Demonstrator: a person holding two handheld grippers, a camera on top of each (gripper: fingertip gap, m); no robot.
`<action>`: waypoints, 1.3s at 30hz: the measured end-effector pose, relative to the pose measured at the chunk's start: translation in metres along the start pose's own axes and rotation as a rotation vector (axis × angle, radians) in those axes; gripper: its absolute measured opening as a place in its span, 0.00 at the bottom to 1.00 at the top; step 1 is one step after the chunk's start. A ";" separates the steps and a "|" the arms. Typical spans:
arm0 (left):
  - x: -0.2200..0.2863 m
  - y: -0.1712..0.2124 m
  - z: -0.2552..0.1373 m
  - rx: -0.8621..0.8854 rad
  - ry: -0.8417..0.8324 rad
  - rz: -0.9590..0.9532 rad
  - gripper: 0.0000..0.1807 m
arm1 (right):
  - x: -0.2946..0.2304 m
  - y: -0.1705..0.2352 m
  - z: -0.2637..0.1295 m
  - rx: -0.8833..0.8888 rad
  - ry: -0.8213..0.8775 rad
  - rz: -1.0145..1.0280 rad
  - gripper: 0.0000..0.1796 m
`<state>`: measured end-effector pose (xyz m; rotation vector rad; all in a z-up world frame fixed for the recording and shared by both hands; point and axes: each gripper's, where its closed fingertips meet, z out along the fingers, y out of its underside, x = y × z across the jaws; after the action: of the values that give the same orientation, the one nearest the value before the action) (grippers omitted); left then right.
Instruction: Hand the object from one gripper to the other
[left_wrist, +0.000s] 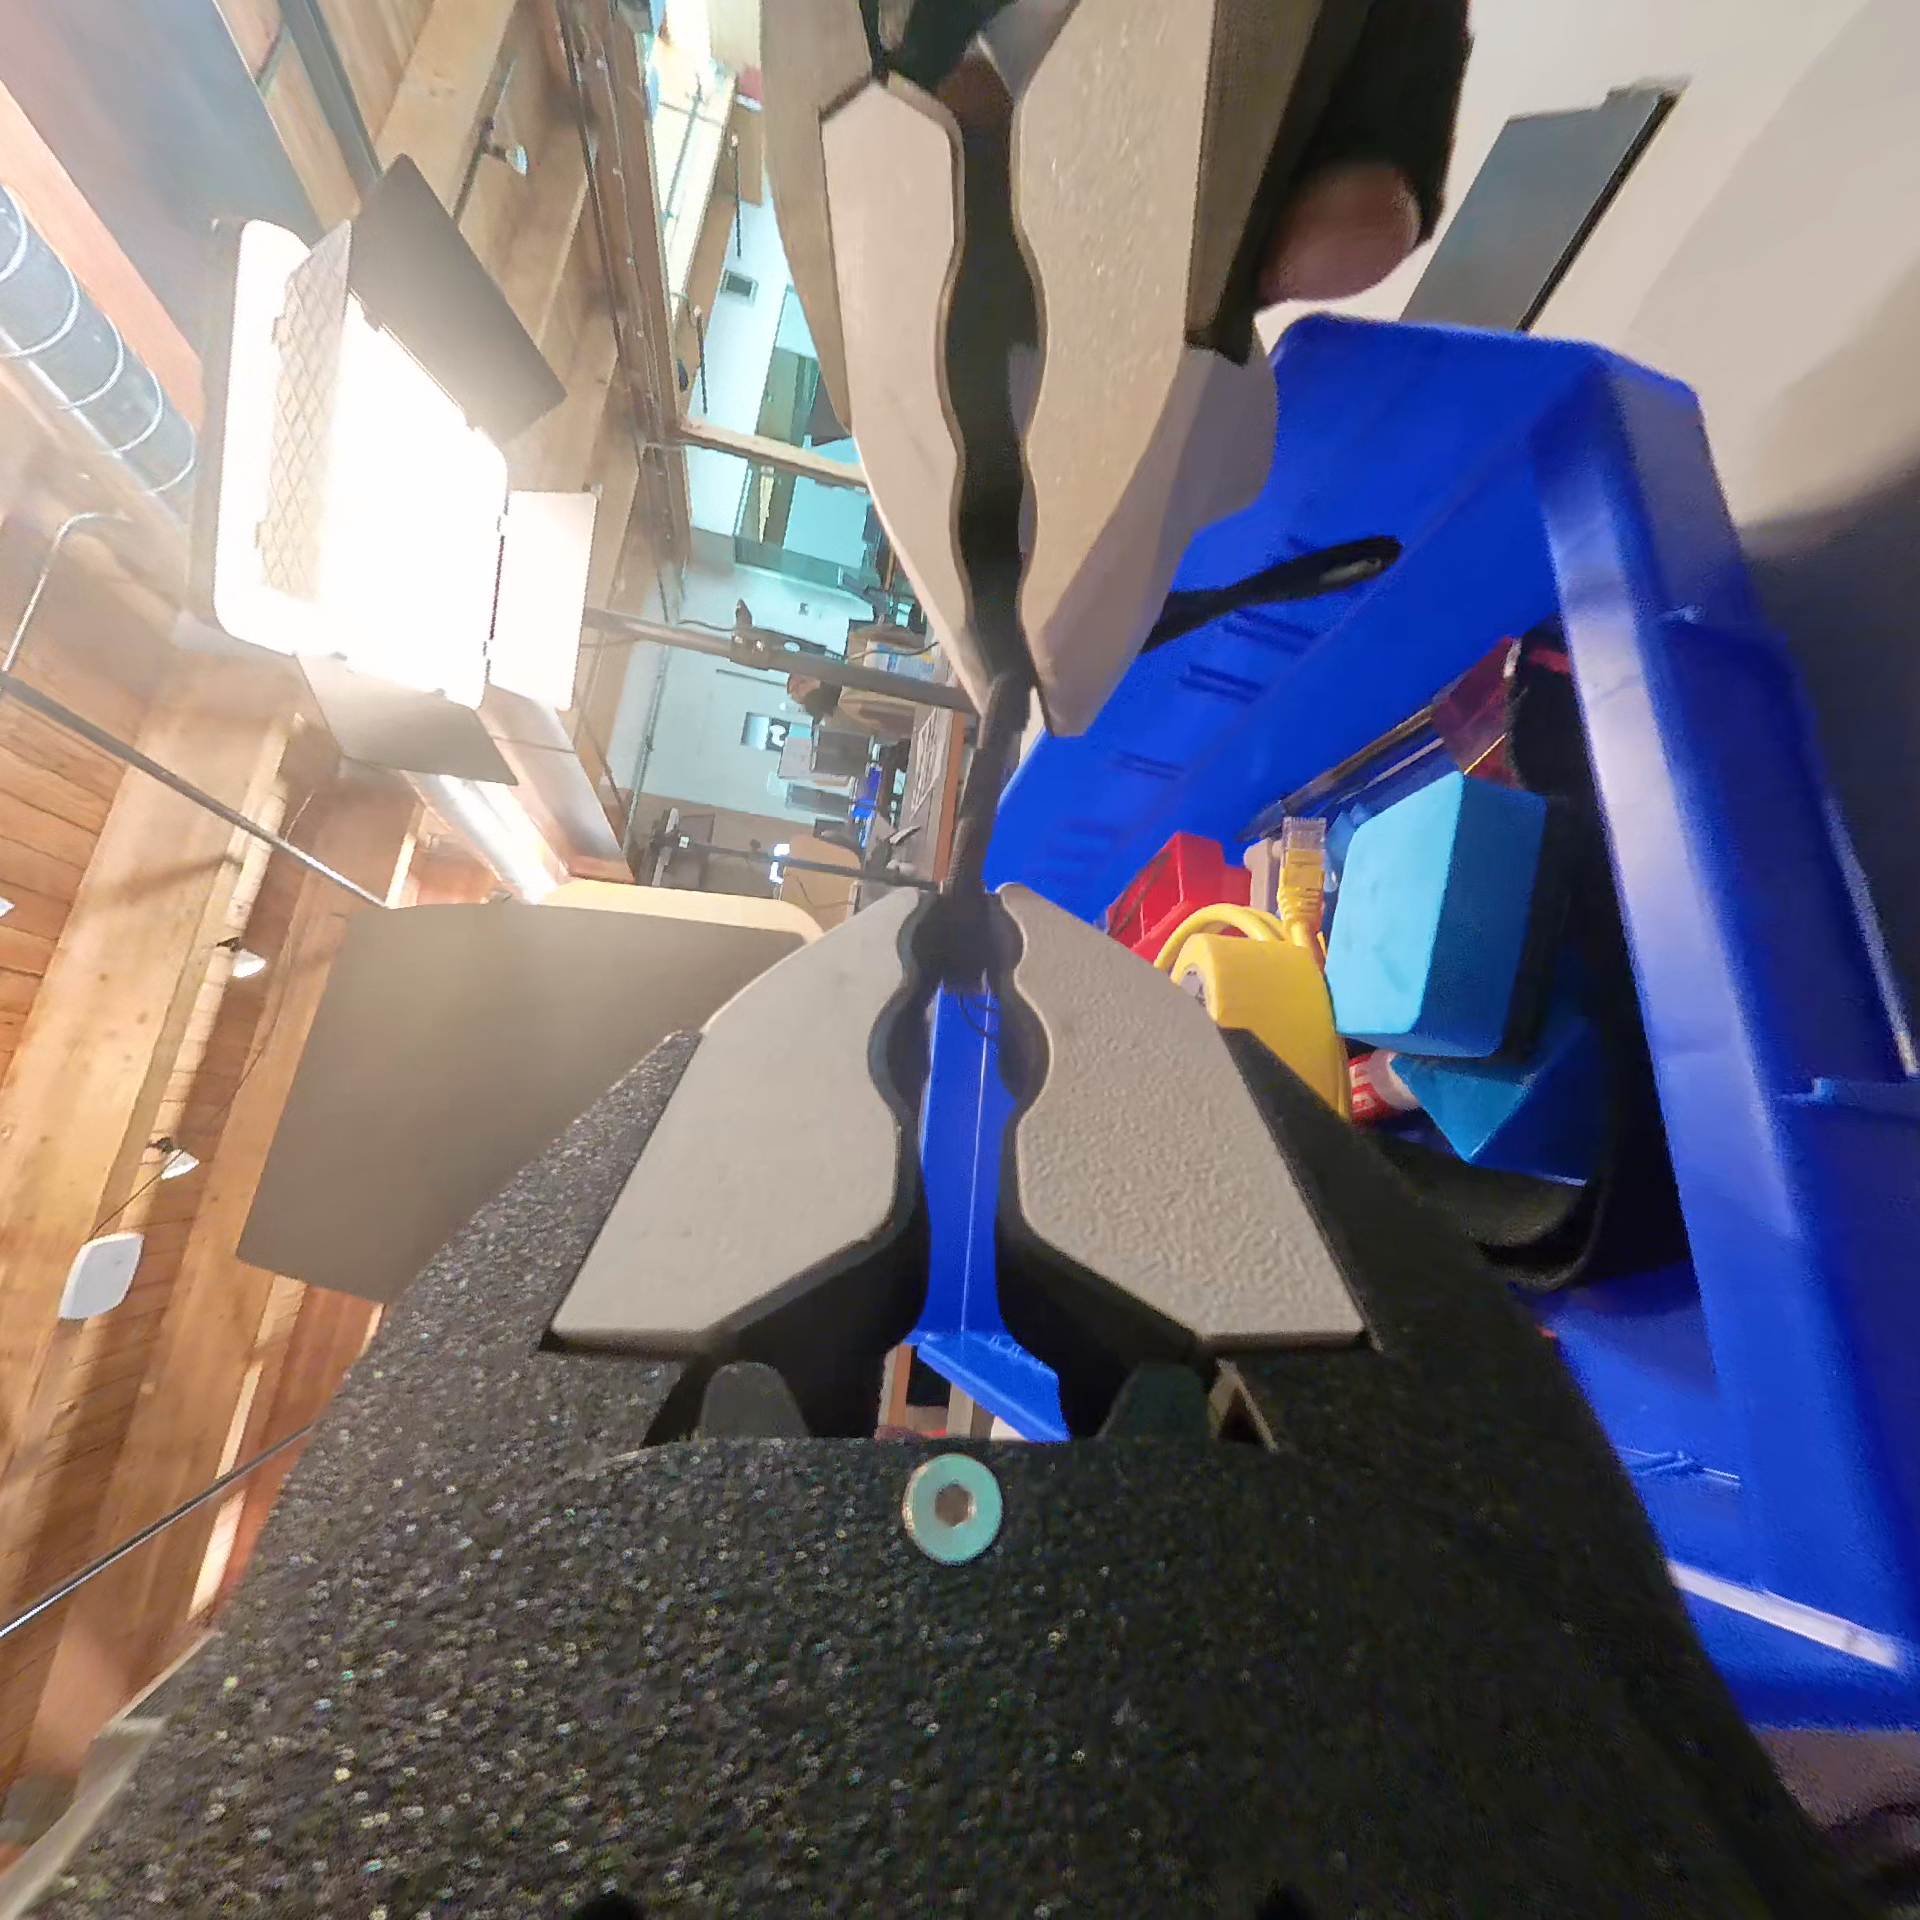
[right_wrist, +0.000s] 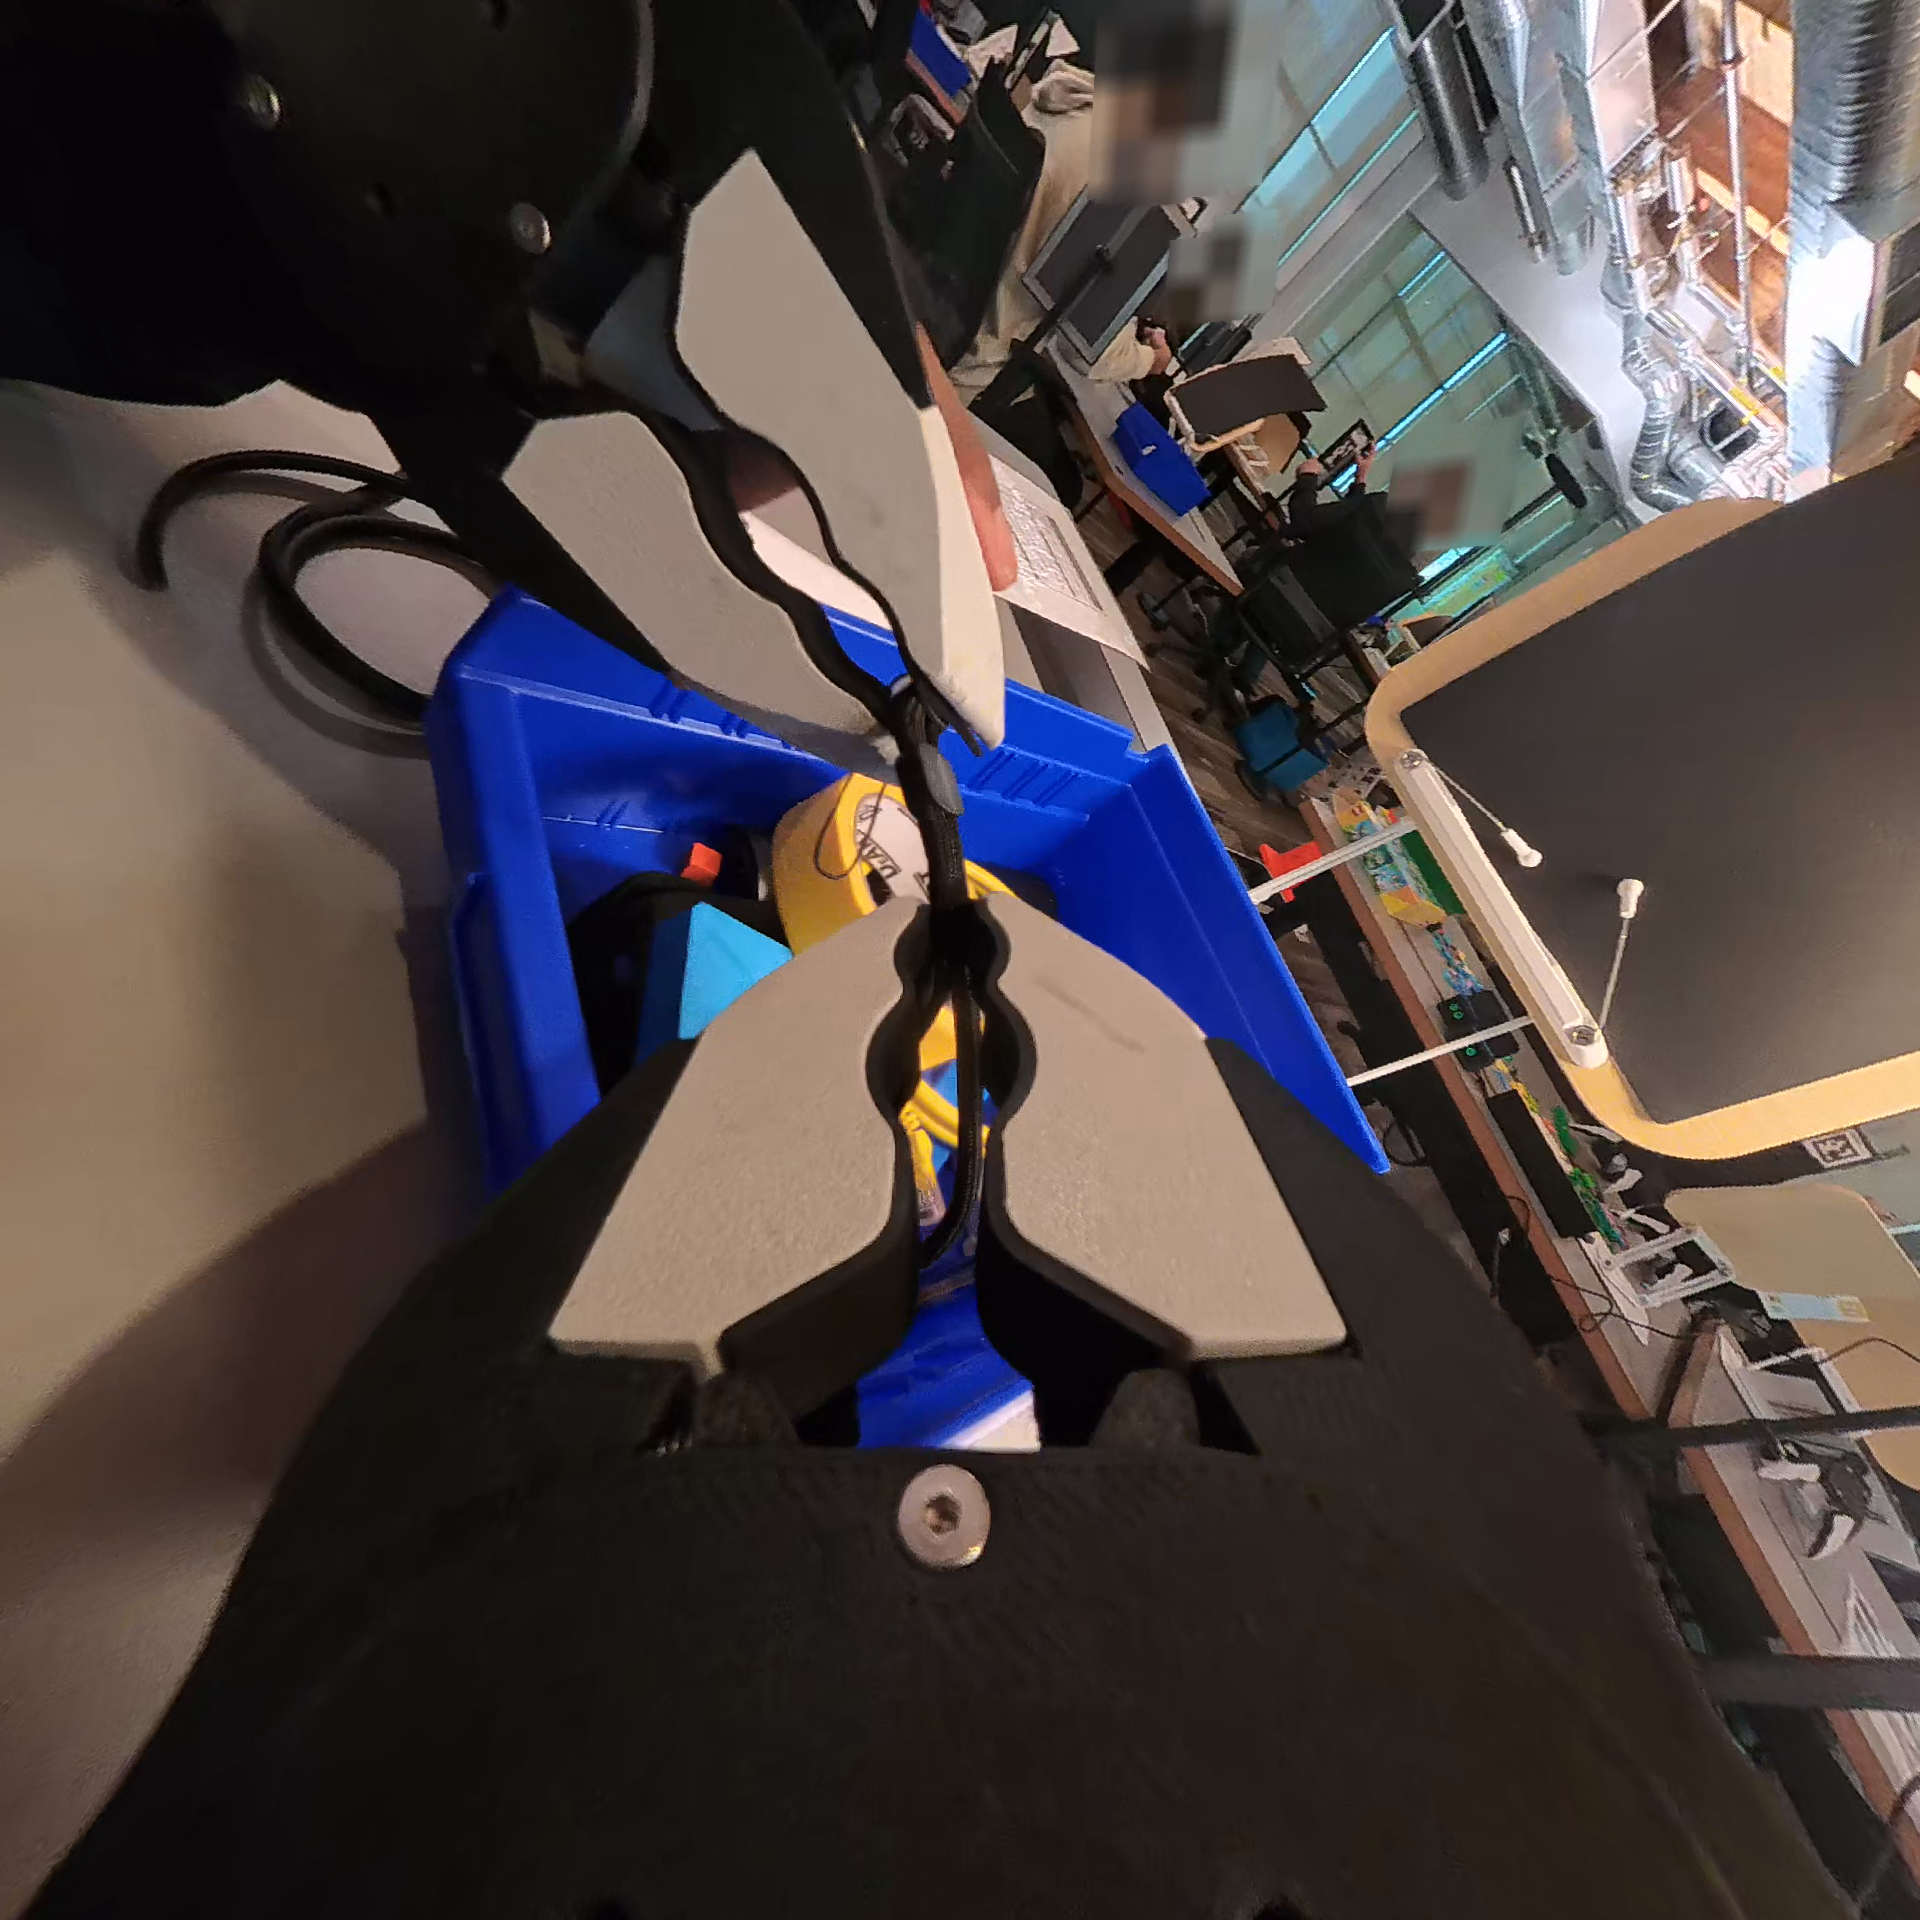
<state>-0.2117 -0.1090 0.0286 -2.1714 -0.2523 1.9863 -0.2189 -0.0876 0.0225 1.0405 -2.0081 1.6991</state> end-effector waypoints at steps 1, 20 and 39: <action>0.000 0.001 0.001 -0.015 -0.005 0.006 0.04 | 0.001 0.000 0.000 0.001 0.012 -0.008 0.03; -0.001 0.011 0.006 -0.092 -0.020 -0.001 0.04 | 0.008 -0.005 0.003 -0.014 0.208 -0.268 0.01; 0.002 -0.009 0.003 -0.036 0.025 -0.025 0.19 | 0.011 0.000 0.006 -0.100 0.267 -0.364 0.01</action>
<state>-0.2143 -0.1000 0.0282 -2.2025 -0.3114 1.9546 -0.2251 -0.0967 0.0277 1.0114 -1.6059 1.4446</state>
